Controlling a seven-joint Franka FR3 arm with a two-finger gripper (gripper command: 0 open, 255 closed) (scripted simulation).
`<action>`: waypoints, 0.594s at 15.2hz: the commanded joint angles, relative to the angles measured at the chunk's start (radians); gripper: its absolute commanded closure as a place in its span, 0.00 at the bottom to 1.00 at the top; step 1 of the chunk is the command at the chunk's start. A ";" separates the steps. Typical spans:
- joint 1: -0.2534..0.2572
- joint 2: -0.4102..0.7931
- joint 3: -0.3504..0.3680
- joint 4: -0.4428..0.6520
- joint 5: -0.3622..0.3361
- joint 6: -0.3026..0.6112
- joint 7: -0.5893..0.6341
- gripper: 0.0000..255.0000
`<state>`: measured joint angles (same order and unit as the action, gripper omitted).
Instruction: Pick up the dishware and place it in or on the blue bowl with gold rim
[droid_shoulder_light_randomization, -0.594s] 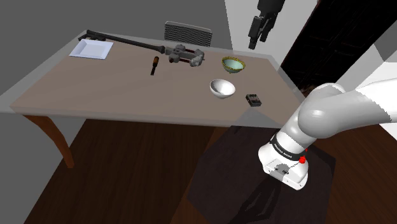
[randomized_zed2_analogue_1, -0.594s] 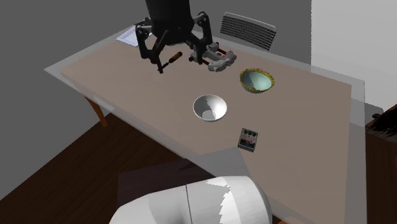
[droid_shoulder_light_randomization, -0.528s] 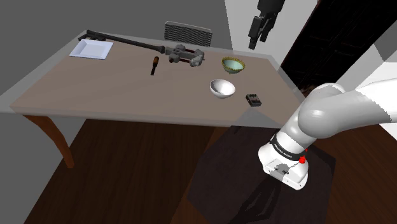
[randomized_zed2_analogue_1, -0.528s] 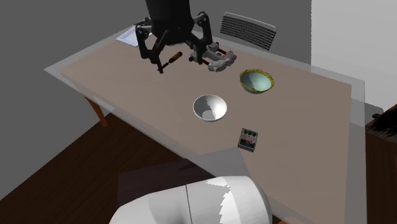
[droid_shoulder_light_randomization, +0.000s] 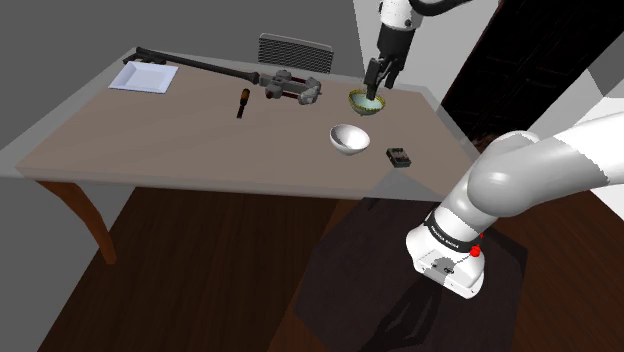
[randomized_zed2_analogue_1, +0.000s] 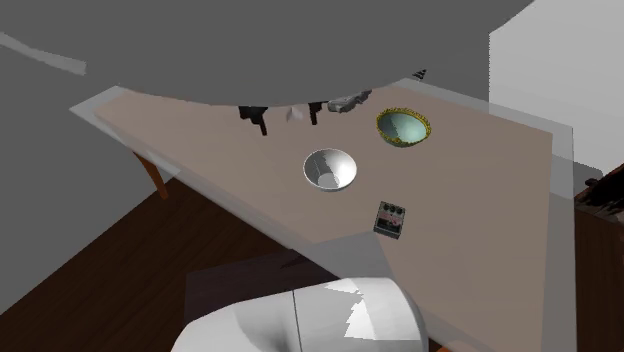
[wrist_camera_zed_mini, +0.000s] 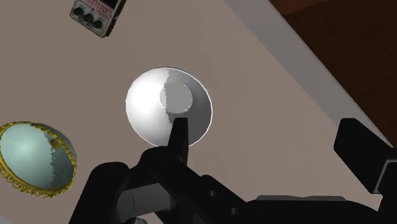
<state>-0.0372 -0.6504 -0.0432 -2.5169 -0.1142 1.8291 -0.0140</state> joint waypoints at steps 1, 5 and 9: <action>-0.008 0.042 -0.009 -0.036 -0.008 0.088 0.008 0.00; -0.020 0.158 -0.019 -0.071 -0.019 0.252 0.031 0.00; -0.032 0.299 -0.030 -0.080 -0.031 0.413 0.054 0.00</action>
<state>-0.0659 -0.3924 -0.0703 -2.5930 -0.1418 2.1922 0.0331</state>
